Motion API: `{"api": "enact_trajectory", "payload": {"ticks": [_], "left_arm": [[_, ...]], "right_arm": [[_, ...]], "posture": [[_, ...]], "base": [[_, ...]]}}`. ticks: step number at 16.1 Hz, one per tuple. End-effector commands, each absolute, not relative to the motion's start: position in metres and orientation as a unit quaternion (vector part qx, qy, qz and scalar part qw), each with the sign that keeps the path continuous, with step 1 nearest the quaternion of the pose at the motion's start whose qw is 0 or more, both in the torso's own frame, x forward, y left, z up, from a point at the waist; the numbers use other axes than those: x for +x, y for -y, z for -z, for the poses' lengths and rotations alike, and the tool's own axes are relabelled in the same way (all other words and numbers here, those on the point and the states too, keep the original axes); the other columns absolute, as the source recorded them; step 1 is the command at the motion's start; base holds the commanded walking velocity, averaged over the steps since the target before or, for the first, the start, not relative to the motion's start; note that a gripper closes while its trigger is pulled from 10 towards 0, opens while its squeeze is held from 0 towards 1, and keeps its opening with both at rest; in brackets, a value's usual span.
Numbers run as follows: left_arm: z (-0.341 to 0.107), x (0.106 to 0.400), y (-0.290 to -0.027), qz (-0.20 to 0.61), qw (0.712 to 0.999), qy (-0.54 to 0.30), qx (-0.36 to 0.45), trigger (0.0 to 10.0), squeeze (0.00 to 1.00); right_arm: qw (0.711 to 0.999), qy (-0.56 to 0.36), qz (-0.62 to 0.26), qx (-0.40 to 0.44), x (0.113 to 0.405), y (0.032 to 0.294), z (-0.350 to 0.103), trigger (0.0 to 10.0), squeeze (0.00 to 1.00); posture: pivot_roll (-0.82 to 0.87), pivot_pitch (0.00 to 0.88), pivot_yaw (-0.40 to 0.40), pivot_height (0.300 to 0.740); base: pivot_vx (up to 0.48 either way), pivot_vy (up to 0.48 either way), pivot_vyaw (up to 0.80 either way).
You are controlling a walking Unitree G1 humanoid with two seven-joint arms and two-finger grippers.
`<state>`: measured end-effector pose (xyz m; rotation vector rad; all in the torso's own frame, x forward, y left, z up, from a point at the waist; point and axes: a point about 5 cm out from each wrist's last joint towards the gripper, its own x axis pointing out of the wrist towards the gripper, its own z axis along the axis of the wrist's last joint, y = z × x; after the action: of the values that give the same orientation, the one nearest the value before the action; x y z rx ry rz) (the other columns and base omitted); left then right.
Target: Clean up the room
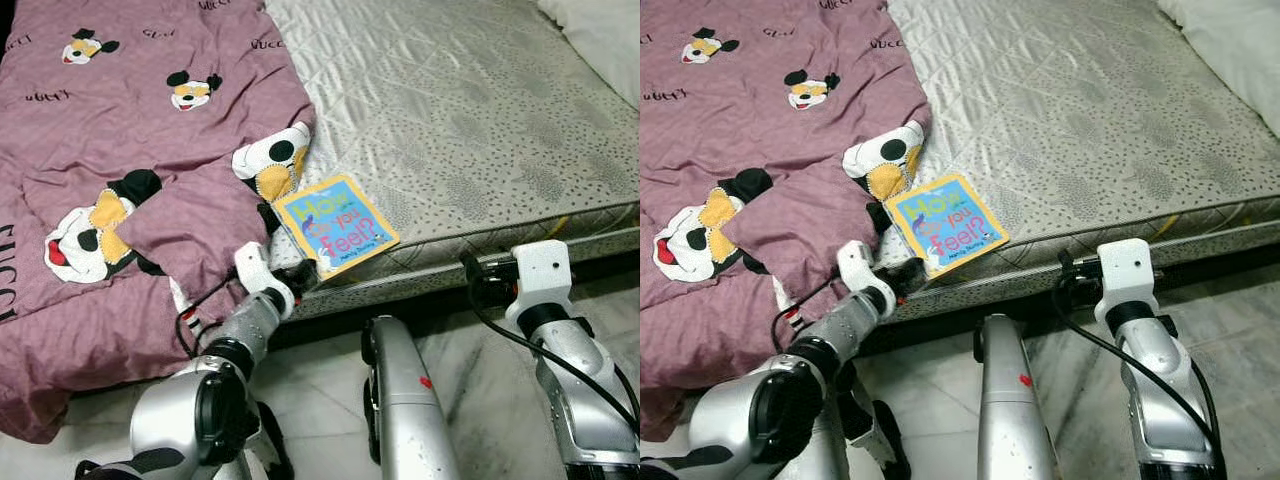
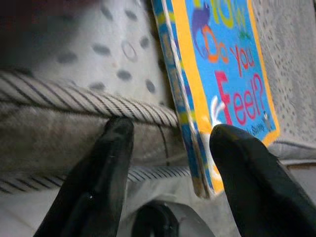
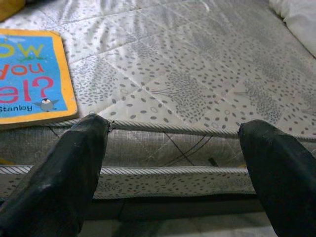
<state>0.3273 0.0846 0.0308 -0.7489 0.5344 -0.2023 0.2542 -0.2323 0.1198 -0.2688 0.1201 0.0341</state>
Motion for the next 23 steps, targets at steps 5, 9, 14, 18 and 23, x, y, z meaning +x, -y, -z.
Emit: {"api": "enact_trajectory", "payload": {"ticks": [5,9,14,18,23], "left_arm": [[-0.049,0.338,-0.089,0.138,0.929,-0.196,-0.281,10.0,1.00],[-0.046,0.303,-0.104,0.131,0.959,-0.144,-0.206,10.0,1.00],[-0.090,0.281,-0.124,0.114,0.984,-0.049,-0.125,10.0,0.00],[-0.101,0.281,-0.131,0.109,0.987,-0.047,-0.106,10.0,0.00],[-0.109,0.280,-0.128,0.113,0.989,-0.040,-0.085,10.0,0.00]], "right_arm": [[0.999,-0.040,-0.020,0.014,0.262,0.201,-0.127,10.0,0.00],[0.996,0.001,-0.047,0.075,0.280,0.172,-0.137,10.0,0.00],[0.990,0.019,-0.047,0.128,0.301,0.155,-0.139,10.0,0.00],[0.989,0.031,-0.045,0.136,0.309,0.149,-0.139,10.0,0.00],[0.989,0.039,-0.027,0.137,0.309,0.157,-0.137,10.0,0.00]], "posture": [[-0.22,0.166,0.053,0.559],[-0.14,0.113,0.092,0.573],[-0.06,0.038,0.122,0.628],[-0.05,0.000,0.143,0.673],[-0.06,0.000,0.155,0.728]], "base": [[0.000,0.000,0.00],[0.000,0.000,0.00],[0.000,0.000,0.00],[0.000,0.000,0.00],[0.000,0.000,0.00]]}}
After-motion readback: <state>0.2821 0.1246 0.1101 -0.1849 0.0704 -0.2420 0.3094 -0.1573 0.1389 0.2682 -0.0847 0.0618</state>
